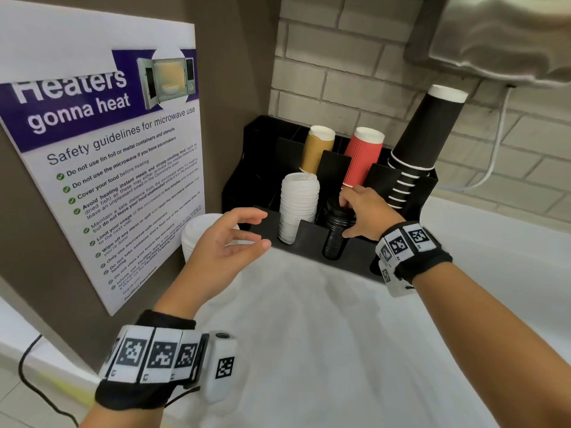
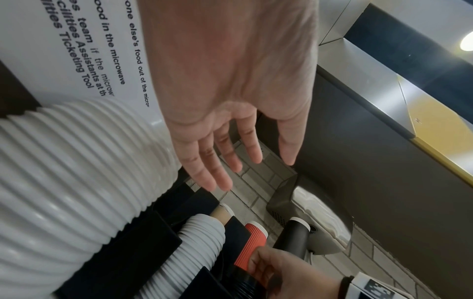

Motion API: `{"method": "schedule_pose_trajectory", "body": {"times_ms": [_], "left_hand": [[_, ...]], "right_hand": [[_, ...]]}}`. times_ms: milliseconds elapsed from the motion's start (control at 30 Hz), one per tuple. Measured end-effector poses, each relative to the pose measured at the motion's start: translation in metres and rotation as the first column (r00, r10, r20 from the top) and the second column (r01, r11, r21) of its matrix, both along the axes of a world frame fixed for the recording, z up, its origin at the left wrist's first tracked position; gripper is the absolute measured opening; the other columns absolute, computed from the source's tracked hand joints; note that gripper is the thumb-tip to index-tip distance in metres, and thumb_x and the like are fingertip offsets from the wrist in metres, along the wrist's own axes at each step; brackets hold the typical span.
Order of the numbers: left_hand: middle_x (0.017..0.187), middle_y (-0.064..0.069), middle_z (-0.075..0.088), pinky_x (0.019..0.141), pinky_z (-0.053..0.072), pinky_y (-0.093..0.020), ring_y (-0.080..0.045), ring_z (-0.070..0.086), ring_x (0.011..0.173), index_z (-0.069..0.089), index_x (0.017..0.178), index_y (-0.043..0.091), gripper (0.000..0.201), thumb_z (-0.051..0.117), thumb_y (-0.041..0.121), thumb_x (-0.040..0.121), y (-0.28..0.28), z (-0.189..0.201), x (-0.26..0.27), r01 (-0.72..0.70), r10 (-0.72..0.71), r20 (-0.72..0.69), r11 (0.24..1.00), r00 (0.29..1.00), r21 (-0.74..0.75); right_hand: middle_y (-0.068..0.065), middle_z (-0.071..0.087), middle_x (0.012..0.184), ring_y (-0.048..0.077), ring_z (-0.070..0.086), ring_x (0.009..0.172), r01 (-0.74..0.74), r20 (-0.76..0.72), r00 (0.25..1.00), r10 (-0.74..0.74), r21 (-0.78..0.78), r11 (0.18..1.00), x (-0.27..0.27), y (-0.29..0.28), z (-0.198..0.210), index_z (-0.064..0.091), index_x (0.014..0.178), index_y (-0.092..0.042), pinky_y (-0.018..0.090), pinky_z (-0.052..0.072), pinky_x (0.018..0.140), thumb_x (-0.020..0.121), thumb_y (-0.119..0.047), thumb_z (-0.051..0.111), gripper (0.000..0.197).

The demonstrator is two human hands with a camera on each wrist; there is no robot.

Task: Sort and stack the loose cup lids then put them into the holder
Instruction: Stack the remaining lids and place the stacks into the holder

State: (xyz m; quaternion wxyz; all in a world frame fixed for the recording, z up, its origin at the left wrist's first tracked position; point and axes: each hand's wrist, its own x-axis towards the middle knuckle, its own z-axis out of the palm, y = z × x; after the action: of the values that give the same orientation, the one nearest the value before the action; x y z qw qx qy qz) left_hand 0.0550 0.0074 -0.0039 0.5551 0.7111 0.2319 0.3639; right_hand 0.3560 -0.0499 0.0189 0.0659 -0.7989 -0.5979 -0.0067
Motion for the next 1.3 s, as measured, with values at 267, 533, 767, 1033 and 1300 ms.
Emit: {"method": "schedule_pose_trajectory", "body": {"times_ms": [267,533,767,1033,1300], "left_hand": [[0.123,0.006,0.059,0.077,0.047,-0.008,-0.004,0.065,0.097,0.061,0.118,0.023,0.033,0.069,0.01,0.088,0.0,0.002,0.001,-0.006,0.006,-0.014,1.0,1.0,0.01],[0.124,0.003,0.059,0.077,0.047,-0.009,-0.006,0.065,0.096,0.062,0.117,0.021,0.032,0.069,0.009,0.088,-0.001,0.003,0.0,-0.009,0.009,-0.006,1.0,1.0,-0.002],[0.123,0.008,0.059,0.086,0.051,-0.018,-0.003,0.062,0.104,0.061,0.117,0.027,0.036,0.072,0.014,0.086,0.005,0.011,-0.006,-0.049,0.052,-0.028,0.993,0.998,0.106],[0.147,-0.004,0.039,0.105,0.039,-0.037,-0.024,0.043,0.129,0.042,0.145,0.026,0.052,0.058,0.023,0.096,0.031,0.041,-0.002,0.098,0.291,-0.643,0.861,0.709,0.499],[0.144,-0.013,0.041,0.087,0.034,-0.031,-0.031,0.044,0.126,0.034,0.146,0.01,0.049,0.043,0.026,0.101,0.021,0.027,0.001,0.232,0.304,-0.851,0.873,0.429,0.429]], "right_hand": [[0.001,0.044,0.097,0.016,0.042,0.088,-0.016,0.052,0.999,0.015,0.029,0.999,0.003,-0.001,-0.004,0.054,0.101,-0.007,0.027,0.036,0.072,0.067,-0.014,0.084,0.046],[0.006,0.054,0.098,0.024,0.056,0.089,0.008,0.032,0.999,-0.008,-0.002,1.0,0.002,-0.002,-0.001,0.054,0.097,-0.011,0.027,0.042,0.071,0.07,-0.014,0.082,0.039],[0.004,0.055,0.096,0.017,0.05,0.088,-0.072,-0.031,0.996,0.081,0.212,0.975,-0.025,-0.01,0.01,0.055,0.1,-0.011,0.032,0.047,0.075,0.069,-0.032,0.084,0.048],[0.0,0.044,0.131,0.014,0.045,0.12,-0.239,-0.727,0.678,0.109,-0.077,0.968,-0.134,0.024,-0.047,0.03,0.144,-0.021,0.025,0.041,0.097,0.072,-0.029,0.084,0.09],[0.003,0.054,0.125,0.02,0.054,0.114,-0.159,-0.778,0.592,0.212,0.146,0.976,-0.17,0.056,-0.063,0.025,0.14,-0.021,0.034,0.047,0.099,0.064,-0.012,0.088,0.099]]}}
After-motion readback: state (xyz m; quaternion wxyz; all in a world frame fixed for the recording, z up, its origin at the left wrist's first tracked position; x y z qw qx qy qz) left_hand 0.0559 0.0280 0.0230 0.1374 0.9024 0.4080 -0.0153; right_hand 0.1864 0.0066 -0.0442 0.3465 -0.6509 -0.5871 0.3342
